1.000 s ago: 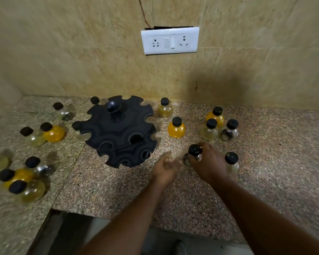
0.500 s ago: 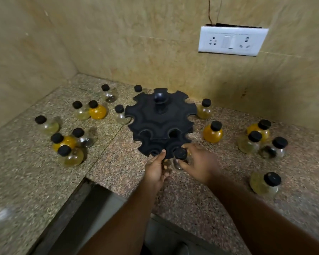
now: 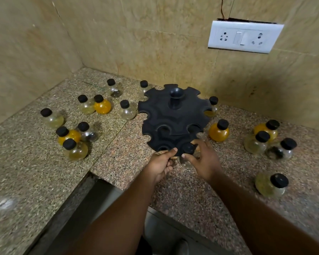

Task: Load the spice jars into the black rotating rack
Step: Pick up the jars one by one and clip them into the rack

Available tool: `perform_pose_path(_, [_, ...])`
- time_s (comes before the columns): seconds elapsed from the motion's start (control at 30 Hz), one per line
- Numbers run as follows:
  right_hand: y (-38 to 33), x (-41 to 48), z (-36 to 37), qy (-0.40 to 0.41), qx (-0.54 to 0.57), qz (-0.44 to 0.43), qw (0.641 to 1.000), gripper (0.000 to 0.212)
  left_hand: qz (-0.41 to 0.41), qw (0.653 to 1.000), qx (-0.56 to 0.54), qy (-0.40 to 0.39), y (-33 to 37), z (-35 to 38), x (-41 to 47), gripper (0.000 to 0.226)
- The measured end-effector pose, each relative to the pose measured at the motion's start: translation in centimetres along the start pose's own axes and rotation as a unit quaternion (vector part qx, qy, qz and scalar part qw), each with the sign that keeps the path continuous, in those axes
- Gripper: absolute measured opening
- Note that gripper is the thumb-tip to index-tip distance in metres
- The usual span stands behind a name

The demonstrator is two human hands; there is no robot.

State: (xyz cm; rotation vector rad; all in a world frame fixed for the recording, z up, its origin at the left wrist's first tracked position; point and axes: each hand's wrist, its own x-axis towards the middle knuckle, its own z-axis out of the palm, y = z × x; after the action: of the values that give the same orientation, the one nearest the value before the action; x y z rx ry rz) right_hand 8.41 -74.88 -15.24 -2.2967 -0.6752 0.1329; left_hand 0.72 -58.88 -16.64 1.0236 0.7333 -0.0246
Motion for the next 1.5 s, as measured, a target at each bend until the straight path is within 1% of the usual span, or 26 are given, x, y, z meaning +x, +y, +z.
perform_pose_path(0.07, [0.3, 0.0, -0.1, 0.006, 0.024, 0.021, 0.999, 0.059, -0.010, 1.000, 0.002, -0.005, 0.1, 0.0, 0.1, 0.012])
perform_pose_path(0.2, [0.7, 0.2, -0.3, 0.016, 0.028, 0.054, 0.998, 0.059, -0.015, 1.000, -0.015, -0.002, -0.7, 0.6, 0.5, 0.015])
perform_pose_path(0.27, [0.7, 0.3, -0.3, 0.013, 0.017, 0.059, 0.998, 0.059, -0.010, 1.000, -0.005, 0.011, -1.3, 0.9, 0.5, 0.020])
perform_pose_path(0.37, [0.9, 0.1, -0.4, 0.017, 0.014, 0.060, 0.998, 0.059, 0.000, 1.000, 0.011, -0.001, -2.3, 1.0, -0.1, 0.028])
perform_pose_path(0.47, [1.4, -0.9, -0.5, 0.019, 0.017, 0.053, 0.998, 0.062, 0.002, 0.994, 0.107, -0.018, -3.3, 0.9, -1.3, 0.033])
perform_pose_path(0.57, [1.8, -2.4, -1.0, 0.026, 0.027, 0.078, 0.996, 0.059, -0.015, 0.977, 0.206, -0.050, -4.2, 1.4, -2.2, 0.023])
perform_pose_path(0.63, [2.5, -3.6, -1.4, 0.040, 0.019, 0.106, 0.993, 0.054, -0.008, 0.960, 0.272, -0.067, -4.6, 2.8, -2.7, 0.020])
perform_pose_path(0.67, [3.0, -4.2, -1.7, 0.053, 0.016, 0.125, 0.991, 0.051, 0.016, 0.941, 0.329, -0.073, -4.9, 3.8, -2.8, 0.019])
perform_pose_path(0.7, [3.5, -5.0, -2.1, 0.068, 0.015, 0.147, 0.987, 0.049, 0.049, 0.911, 0.402, -0.083, -5.5, 4.9, -2.6, 0.020])
perform_pose_path(0.77, [4.3, -6.6, -3.0, 0.101, 0.013, 0.190, 0.977, 0.045, 0.116, 0.836, 0.526, -0.107, -6.4, 7.1, -2.5, 0.028])
perform_pose_path(0.83, [5.2, -8.3, -4.1, 0.140, 0.012, 0.232, 0.963, 0.043, 0.169, 0.776, 0.592, -0.138, -7.2, 9.5, -2.1, 0.043])
perform_pose_path(0.9, [5.9, -10.1, -5.1, 0.180, 0.006, 0.266, 0.947, 0.042, 0.218, 0.721, 0.637, -0.164, -8.2, 11.4, -1.5, 0.064])
perform_pose_path(0.93, [6.1, -10.6, -5.3, 0.197, 0.001, 0.276, 0.941, 0.042, 0.224, 0.697, 0.660, -0.171, -8.3, 11.9, -1.3, 0.077])
perform_pose_path(1.0, [7.1, -12.4, -6.4, 0.246, -0.005, 0.308, 0.919, 0.043, 0.214, 0.625, 0.721, -0.209, -8.6, 13.5, -1.1, 0.101])
perform_pose_path(1.03, [7.4, -13.2, -6.9, 0.268, -0.007, 0.323, 0.908, 0.045, 0.212, 0.587, 0.748, -0.225, -8.7, 14.3, -1.1, 0.109])
perform_pose_path(1.07, [7.5, -13.6, -7.3, 0.283, -0.009, 0.333, 0.900, 0.050, 0.212, 0.557, 0.768, -0.234, -8.8, 14.7, -1.0, 0.115])
perform_pose_path(1.1, [7.8, -14.0, -7.8, 0.294, -0.011, 0.343, 0.892, 0.056, 0.208, 0.536, 0.781, -0.244, -9.0, 15.2, -0.8, 0.119])
perform_pose_path(1.17, [8.7, -14.4, -8.6, 0.306, -0.012, 0.356, 0.883, 0.069, 0.194, 0.502, 0.802, -0.258, -9.6, 16.3, -0.5, 0.126])
perform_pose_path(1.23, [9.5, -14.4, -9.3, 0.301, -0.003, 0.357, 0.884, 0.076, 0.177, 0.476, 0.820, -0.264, -10.1, 16.9, -0.3, 0.129])
perform_pose_path(1.33, [10.5, -13.6, -10.2, 0.274, 0.009, 0.362, 0.891, 0.078, 0.149, 0.446, 0.838, -0.277, -10.4, 17.5, 0.0, 0.133])
perform_pose_path(1.4, [11.0, -12.9, -10.6, 0.253, 0.013, 0.360, 0.898, 0.075, 0.138, 0.439, 0.842, -0.282, -10.5, 17.6, 0.1, 0.136])
perform_pose_path(1.5, [11.5, -11.8, -10.9, 0.236, 0.004, 0.359, 0.903, 0.069, 0.136, 0.437, 0.843, -0.282, -10.6, 17.7, 0.4, 0.137])
